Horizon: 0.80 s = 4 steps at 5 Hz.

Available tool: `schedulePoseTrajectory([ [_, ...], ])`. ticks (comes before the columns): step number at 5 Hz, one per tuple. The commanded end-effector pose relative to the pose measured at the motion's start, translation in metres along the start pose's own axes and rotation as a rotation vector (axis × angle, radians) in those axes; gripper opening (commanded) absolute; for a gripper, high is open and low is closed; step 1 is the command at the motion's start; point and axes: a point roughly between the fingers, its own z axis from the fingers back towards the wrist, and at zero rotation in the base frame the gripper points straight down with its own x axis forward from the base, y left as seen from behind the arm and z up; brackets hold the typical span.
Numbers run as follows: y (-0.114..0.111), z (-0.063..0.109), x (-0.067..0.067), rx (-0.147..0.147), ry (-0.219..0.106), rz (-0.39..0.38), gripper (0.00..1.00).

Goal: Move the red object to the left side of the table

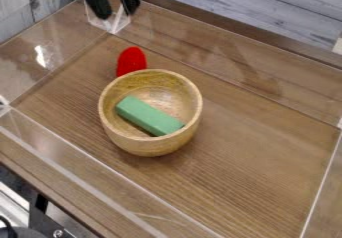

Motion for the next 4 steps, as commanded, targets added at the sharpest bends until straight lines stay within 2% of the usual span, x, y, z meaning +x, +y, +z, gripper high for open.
schedulePoseTrajectory([
  [1, 0.010, 0.016, 0.012, 0.034, -0.075, -0.006, 0.00],
  [2, 0.022, 0.011, 0.022, 0.050, -0.080, 0.028, 0.00],
  [4, 0.057, 0.001, 0.047, 0.081, -0.080, 0.029, 0.00],
])
